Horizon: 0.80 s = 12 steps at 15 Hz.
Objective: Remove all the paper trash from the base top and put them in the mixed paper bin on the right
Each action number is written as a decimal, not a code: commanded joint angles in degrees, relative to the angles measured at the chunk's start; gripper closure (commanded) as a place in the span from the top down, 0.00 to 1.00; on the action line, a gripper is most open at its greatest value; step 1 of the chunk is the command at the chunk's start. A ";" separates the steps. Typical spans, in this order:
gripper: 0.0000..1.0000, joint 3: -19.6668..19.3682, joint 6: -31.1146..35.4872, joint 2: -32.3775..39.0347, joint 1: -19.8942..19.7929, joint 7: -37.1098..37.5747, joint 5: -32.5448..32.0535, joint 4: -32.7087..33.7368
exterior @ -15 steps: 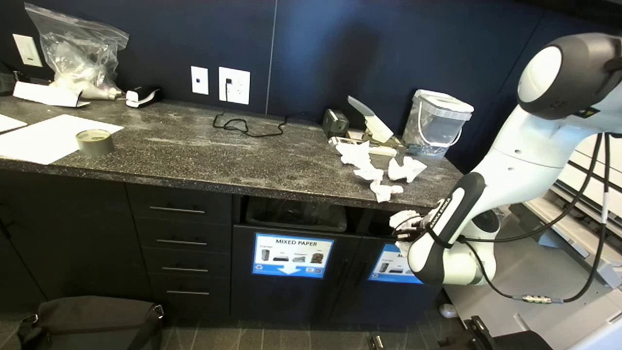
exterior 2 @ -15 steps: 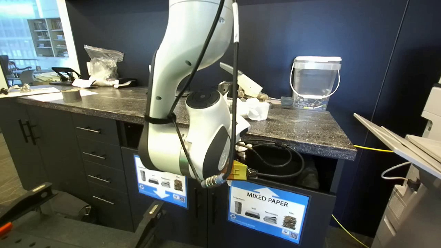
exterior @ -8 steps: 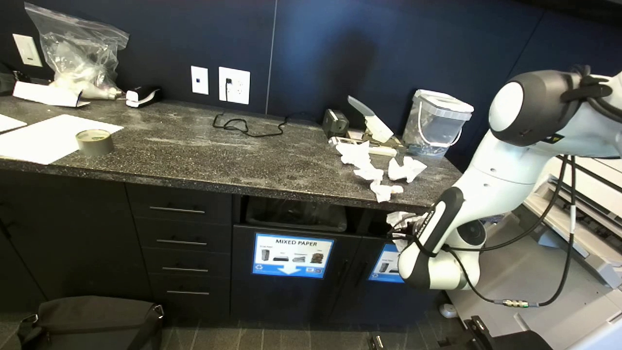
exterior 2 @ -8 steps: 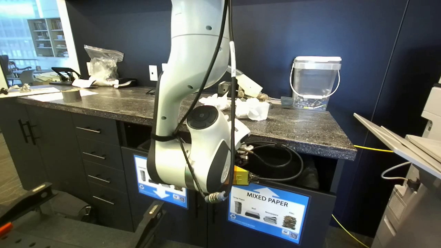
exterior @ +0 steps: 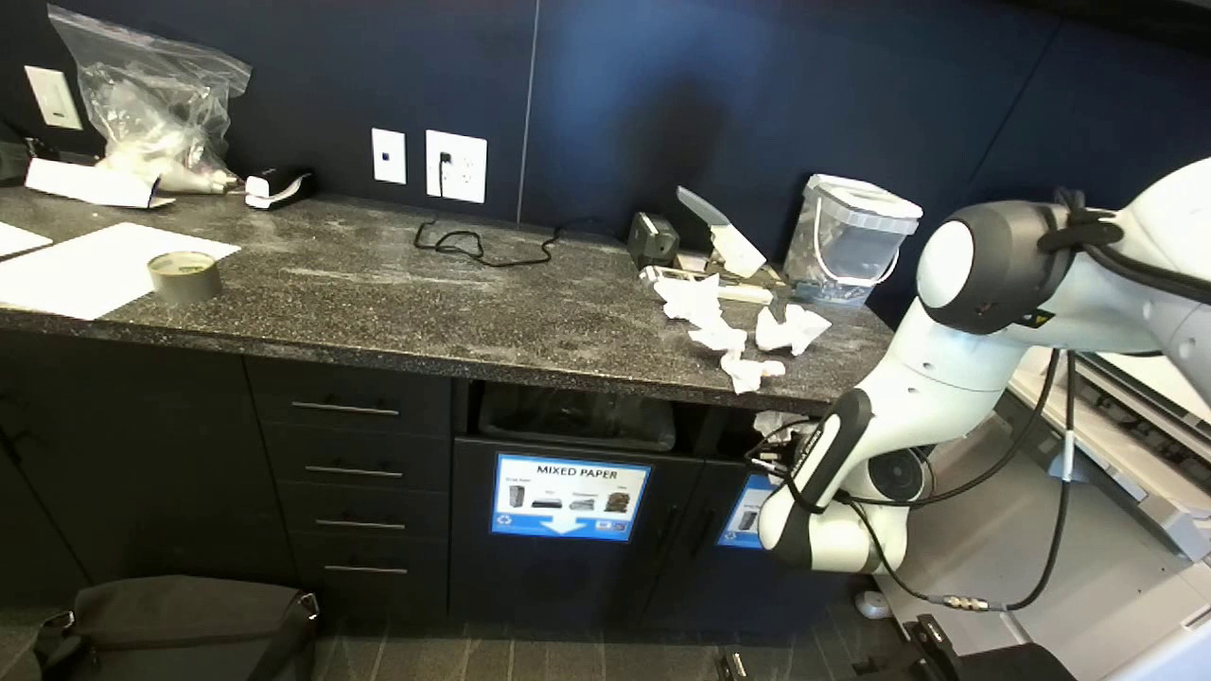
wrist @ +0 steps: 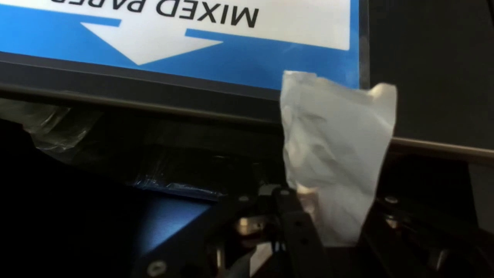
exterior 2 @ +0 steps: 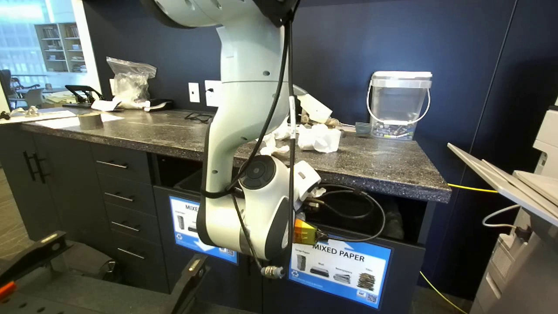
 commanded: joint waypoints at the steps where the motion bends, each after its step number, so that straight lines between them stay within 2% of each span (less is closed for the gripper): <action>1: 0.13 -0.68 2.77 4.60 0.99 2.00 1.55 6.98; 12: 0.13 -0.56 1.47 8.75 1.14 2.70 0.96 16.39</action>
